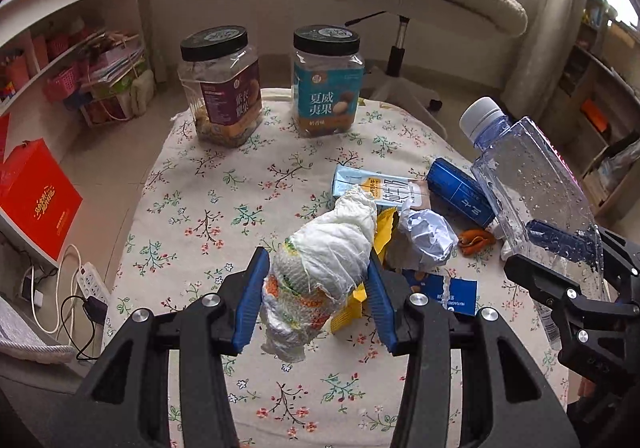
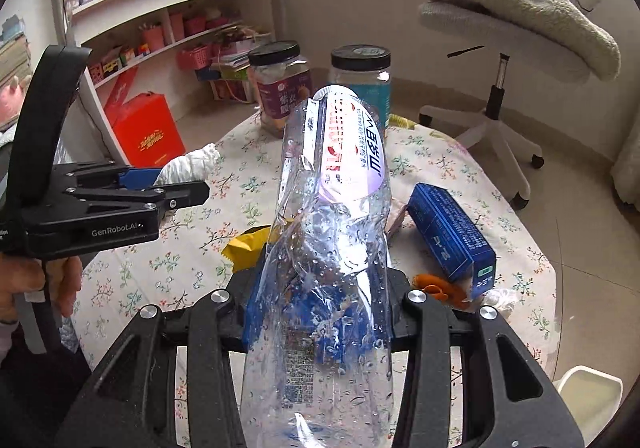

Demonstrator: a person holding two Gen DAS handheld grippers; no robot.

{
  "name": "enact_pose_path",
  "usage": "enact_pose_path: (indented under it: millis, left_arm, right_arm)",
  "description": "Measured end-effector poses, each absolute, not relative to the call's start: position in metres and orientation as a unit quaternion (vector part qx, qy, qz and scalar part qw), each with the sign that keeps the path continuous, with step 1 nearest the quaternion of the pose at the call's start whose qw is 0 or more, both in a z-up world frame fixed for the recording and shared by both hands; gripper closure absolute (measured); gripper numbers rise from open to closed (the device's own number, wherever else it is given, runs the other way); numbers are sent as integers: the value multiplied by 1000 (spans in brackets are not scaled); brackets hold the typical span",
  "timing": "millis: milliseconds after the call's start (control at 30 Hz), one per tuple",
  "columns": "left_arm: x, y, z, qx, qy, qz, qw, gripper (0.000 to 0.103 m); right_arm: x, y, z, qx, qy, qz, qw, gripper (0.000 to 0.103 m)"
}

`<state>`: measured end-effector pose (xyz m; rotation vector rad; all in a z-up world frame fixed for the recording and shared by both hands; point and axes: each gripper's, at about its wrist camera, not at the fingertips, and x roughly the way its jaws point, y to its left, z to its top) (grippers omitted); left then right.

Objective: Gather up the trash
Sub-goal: 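Carry the bottle and tissue bundle to the white bin and release both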

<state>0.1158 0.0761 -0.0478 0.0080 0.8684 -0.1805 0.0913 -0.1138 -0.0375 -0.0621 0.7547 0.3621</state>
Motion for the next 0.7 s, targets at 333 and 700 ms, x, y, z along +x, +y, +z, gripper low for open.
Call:
enact_pose_path:
  millis: [333, 700]
  left_arm:
    - [111, 35, -34, -2, 381, -99, 919, 56]
    - [104, -19, -27, -4, 364, -136, 921, 56]
  right_arm:
    - [84, -164, -18, 7, 321, 80, 944, 61]
    - [59, -229, -5, 48, 301, -12, 952, 61]
